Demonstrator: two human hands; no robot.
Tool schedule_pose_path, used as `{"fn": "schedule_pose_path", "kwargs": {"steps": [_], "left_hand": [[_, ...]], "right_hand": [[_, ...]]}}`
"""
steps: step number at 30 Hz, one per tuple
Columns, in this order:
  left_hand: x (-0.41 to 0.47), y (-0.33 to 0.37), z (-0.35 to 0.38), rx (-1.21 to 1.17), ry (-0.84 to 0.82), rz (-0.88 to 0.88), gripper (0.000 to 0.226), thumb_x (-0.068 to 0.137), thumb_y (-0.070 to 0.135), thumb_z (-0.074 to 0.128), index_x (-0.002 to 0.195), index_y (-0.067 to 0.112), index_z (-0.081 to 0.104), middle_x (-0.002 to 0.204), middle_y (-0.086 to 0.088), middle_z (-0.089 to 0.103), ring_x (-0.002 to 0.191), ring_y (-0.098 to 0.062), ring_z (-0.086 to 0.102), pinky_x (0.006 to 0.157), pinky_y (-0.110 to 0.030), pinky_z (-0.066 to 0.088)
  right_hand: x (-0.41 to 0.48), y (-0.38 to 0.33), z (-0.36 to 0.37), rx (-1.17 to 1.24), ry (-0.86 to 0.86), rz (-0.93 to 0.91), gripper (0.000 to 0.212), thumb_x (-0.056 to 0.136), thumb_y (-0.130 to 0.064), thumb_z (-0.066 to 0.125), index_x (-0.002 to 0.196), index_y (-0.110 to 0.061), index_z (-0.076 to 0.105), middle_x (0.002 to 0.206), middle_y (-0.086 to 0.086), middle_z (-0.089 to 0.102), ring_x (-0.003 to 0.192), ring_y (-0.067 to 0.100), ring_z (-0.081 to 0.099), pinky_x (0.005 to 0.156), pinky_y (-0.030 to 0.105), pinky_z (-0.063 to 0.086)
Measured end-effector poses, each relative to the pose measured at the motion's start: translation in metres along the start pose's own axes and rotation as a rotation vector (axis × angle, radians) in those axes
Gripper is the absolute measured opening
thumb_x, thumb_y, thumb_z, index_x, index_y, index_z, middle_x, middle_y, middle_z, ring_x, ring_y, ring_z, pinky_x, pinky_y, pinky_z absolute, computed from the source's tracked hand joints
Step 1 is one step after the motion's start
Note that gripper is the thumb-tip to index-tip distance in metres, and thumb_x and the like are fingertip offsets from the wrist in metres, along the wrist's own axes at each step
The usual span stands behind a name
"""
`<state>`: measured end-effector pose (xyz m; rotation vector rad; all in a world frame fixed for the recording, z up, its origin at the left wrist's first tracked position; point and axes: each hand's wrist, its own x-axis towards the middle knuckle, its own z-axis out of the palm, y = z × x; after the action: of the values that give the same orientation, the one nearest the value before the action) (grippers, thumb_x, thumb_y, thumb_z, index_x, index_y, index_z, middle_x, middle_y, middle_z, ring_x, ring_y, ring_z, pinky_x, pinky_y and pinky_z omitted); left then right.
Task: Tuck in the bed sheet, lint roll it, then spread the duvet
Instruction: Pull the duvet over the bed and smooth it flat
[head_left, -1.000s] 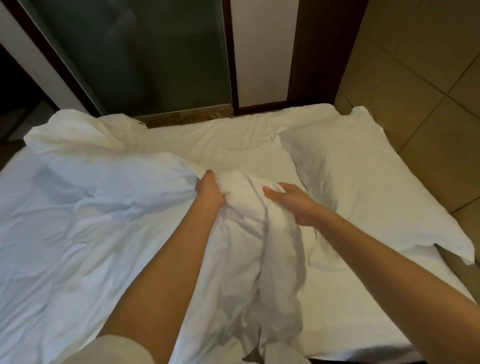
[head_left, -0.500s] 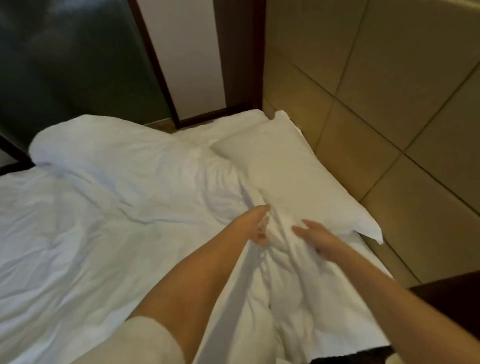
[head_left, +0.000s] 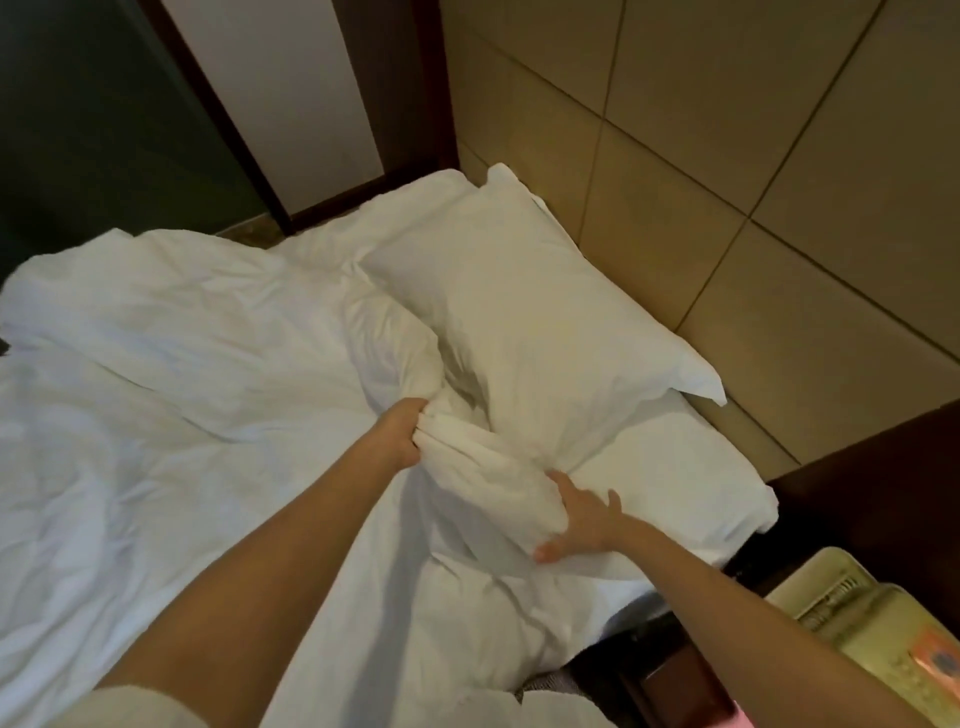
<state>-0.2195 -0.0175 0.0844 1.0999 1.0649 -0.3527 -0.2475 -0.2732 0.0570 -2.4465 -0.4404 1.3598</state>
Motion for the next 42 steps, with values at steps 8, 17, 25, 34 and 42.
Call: {"fn": "schedule_pose_path", "kwargs": {"steps": [8, 17, 25, 34, 42], "left_hand": [[-0.038, -0.005, -0.026, -0.031, -0.025, 0.115, 0.039, 0.093, 0.016, 0.050, 0.130, 0.005, 0.053, 0.120, -0.009, 0.061, 0.105, -0.026, 0.058, 0.088, -0.031, 0.047], [-0.068, -0.022, 0.008, 0.127, 0.047, 0.300, 0.043, 0.092, 0.015, 0.048, 0.133, 0.000, 0.045, 0.128, -0.013, 0.054, 0.111, -0.029, 0.055, 0.080, -0.030, 0.046], [-0.102, -0.023, 0.145, 0.193, -0.138, 0.452, 0.023, 0.093, 0.010, 0.046, 0.112, -0.002, 0.051, 0.105, -0.015, 0.058, 0.092, -0.026, 0.063, 0.064, -0.023, 0.051], [-0.079, -0.190, 0.165, 0.894, -0.513, 0.582, 0.118, 0.061, 0.064, 0.073, 0.149, 0.030, 0.002, 0.144, 0.013, 0.026, 0.129, -0.005, 0.030, 0.108, -0.029, 0.030], [-0.065, -0.190, 0.155, 0.687, 0.020, 0.569, 0.031, 0.084, 0.035, 0.059, 0.099, 0.009, 0.068, 0.101, -0.012, 0.068, 0.097, -0.027, 0.063, 0.071, -0.028, 0.043]], "right_hand": [[-0.059, -0.026, -0.004, 0.673, 0.059, -0.107, 0.023, 0.090, -0.021, 0.063, 0.112, -0.018, 0.057, 0.102, -0.004, 0.061, 0.081, 0.000, 0.056, 0.059, 0.005, 0.043], [-0.118, -0.011, 0.027, 0.815, -0.272, -0.010, 0.102, 0.022, -0.062, 0.088, 0.111, -0.023, 0.055, 0.109, -0.005, 0.064, 0.095, 0.009, 0.063, 0.077, 0.020, 0.052], [-0.172, 0.090, -0.044, 0.952, -0.031, 0.108, 0.051, 0.073, -0.032, 0.069, 0.118, -0.012, 0.058, 0.099, 0.004, 0.073, 0.090, 0.019, 0.069, 0.085, 0.034, 0.055], [-0.078, 0.105, -0.079, 0.712, 0.107, 0.134, 0.058, 0.077, -0.042, 0.074, 0.120, -0.008, 0.057, 0.117, 0.008, 0.063, 0.106, 0.025, 0.060, 0.098, 0.040, 0.046], [-0.068, 0.154, -0.047, 0.894, 0.029, -0.046, 0.051, 0.091, -0.040, 0.052, 0.139, -0.027, 0.041, 0.140, -0.005, 0.045, 0.127, 0.010, 0.037, 0.106, 0.030, 0.021]]}}
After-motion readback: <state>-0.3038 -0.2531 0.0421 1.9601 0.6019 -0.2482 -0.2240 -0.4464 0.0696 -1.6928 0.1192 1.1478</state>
